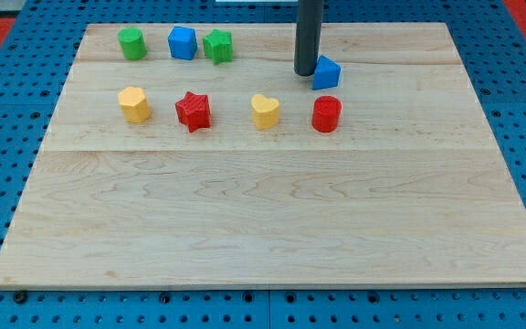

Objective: Place the yellow heart below the red circle

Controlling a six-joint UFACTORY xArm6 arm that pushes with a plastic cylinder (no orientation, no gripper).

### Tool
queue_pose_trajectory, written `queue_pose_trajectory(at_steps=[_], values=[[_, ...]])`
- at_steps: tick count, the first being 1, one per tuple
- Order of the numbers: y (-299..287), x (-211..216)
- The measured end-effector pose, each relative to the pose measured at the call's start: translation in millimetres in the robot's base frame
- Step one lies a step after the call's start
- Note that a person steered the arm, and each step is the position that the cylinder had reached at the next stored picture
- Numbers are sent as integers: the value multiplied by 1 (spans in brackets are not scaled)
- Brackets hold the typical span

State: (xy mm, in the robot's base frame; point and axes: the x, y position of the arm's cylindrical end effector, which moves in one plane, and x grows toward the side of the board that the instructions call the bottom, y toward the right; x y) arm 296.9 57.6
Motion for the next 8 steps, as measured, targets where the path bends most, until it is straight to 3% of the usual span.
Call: queue_pose_trajectory(at_steps=[5, 7, 8], values=[[-3, 2], [-37, 16], [-37, 73]])
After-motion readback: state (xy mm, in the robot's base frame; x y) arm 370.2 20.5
